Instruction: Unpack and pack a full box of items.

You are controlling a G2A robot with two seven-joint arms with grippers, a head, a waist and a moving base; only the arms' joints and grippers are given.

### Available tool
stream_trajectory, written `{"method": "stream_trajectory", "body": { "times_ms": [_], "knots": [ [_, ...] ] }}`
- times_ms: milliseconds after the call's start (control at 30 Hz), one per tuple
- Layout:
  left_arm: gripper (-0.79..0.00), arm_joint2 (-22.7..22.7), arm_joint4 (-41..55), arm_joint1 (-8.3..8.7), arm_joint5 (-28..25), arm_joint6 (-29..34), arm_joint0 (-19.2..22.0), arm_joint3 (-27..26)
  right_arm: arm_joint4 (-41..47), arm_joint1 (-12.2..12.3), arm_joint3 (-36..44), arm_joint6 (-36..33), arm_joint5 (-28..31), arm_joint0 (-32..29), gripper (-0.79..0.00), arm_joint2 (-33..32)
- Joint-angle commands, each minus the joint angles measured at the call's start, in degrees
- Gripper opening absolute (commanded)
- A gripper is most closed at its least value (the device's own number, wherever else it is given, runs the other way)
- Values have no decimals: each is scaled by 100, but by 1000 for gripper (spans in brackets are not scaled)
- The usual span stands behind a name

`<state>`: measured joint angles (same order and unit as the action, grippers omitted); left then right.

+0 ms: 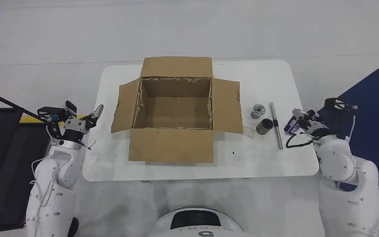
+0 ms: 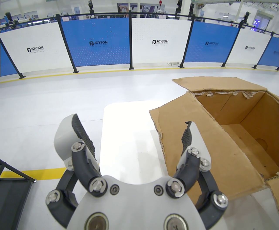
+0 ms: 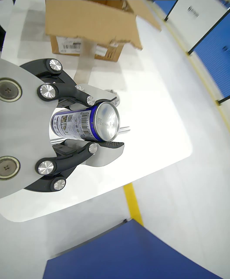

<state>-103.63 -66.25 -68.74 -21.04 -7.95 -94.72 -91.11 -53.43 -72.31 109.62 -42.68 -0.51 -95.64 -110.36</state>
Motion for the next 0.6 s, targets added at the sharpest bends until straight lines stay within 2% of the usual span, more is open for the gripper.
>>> {"method": "stream_trajectory", "body": {
  "times_ms": [0,233,400,567],
  "knots": [
    [0,0,0,0,0,0,0,0,-302,41,-286,-585,-70,289,-785,141],
    [0,0,0,0,0,0,0,0,-1161,137,-1153,-1356,-209,1058,-785,505],
    [0,0,0,0,0,0,0,0,-1652,177,-1586,-1513,-400,1405,-785,645],
    [0,0,0,0,0,0,0,0,-1811,205,-1978,-1503,-333,1696,-785,753]
  ]
}}
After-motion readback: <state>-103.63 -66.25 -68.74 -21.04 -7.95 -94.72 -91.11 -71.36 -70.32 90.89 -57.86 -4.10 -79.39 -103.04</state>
